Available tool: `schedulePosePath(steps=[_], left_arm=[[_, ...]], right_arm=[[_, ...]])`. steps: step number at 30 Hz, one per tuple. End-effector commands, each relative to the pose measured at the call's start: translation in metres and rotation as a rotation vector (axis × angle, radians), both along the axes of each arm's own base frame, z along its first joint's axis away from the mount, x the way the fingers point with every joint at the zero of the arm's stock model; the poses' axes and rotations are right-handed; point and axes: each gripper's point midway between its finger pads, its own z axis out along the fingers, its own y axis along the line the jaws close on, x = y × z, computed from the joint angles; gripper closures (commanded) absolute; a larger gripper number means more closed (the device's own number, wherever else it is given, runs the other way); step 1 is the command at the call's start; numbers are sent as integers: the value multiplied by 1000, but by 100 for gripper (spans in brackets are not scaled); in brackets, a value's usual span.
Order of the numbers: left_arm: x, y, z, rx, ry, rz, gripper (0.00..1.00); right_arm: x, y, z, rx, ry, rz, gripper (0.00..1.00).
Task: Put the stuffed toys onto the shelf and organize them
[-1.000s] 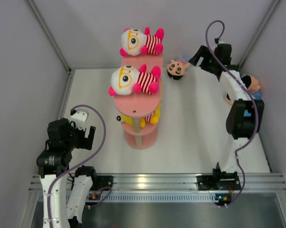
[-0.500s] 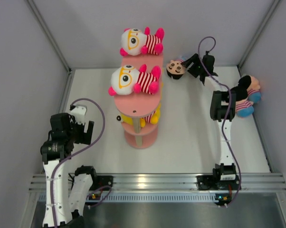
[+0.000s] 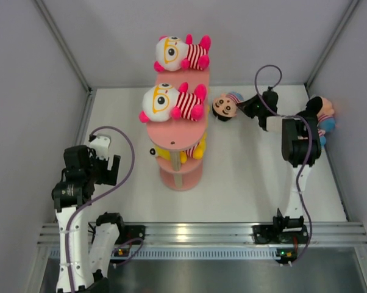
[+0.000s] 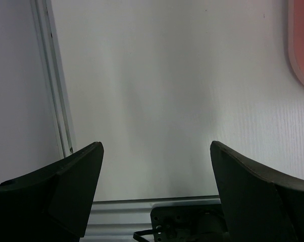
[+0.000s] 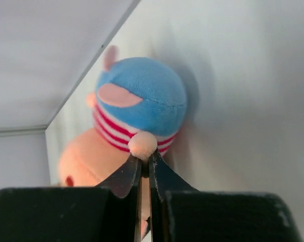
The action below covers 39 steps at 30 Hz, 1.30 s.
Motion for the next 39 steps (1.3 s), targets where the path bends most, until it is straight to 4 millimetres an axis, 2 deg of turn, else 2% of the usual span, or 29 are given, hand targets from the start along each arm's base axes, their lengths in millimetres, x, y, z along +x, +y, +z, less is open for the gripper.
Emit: schedulePosePath(steps=[1,2,3,4,5,6,7,8,10,11,12,13,15,17,18,21,23,26,29,32,33,35,37,39], left_arm=[[8,-2,17,10,-89,-24,7],[8,-2,18,9,-89,-22,8],[8,-3,20,11,-98,-30,8],[8,-4,21,10,-102,-33,7],[8,-5,22,11,-105,-36,7],[7,-5,24,10,-113,-40,7],[8,-6,25,9,-116,-41,7],[7,-6,26,10,-119,-44,7],[7,-9,27,8,-124,-53,7],[7,-9,28,9,-129,-57,7],[7,-10,27,10,-127,-60,7],[7,-11,29,8,-132,-64,7],[7,-12,29,8,-133,-72,7],[6,-13,30,8,-136,-75,7],[6,-12,30,9,-136,-73,7],[5,-13,30,8,-140,-78,7],[5,-13,29,11,-139,-78,7],[5,-13,29,10,-138,-79,7],[5,-13,29,10,-139,-77,7],[5,-12,29,11,-139,-75,7],[5,-13,29,11,-138,-76,7],[6,-13,28,11,-136,-76,7],[6,-13,28,12,-136,-77,7],[6,-13,28,12,-136,-77,7]], right_arm=[[-30,0,110,24,-263,-58,100],[-54,-2,82,18,-203,-79,100],[-69,2,106,49,-253,-85,100],[-80,3,105,61,-255,-91,100],[-103,3,79,65,-200,-95,100],[-113,8,95,105,-243,-95,100],[-123,8,93,119,-243,-102,100],[-143,6,71,117,-196,-119,100],[-162,18,81,167,-212,-116,100],[-177,21,73,183,-209,-111,100],[-186,29,86,232,-248,-96,100],[-191,31,112,286,-354,-85,100],[-205,32,116,353,-365,-101,100],[-211,37,121,372,-373,-103,100],[-217,46,127,381,-382,-82,100],[-227,58,132,384,-386,-91,100],[-226,61,129,361,-373,-127,100],[-225,83,132,358,-366,-108,100],[-219,108,107,400,-285,-84,100],[-214,127,113,476,-304,-55,100],[-214,137,100,492,-270,-43,100],[-210,150,103,517,-279,-27,100],[-211,163,83,485,-227,-12,100],[-214,171,75,463,-190,5,98]])
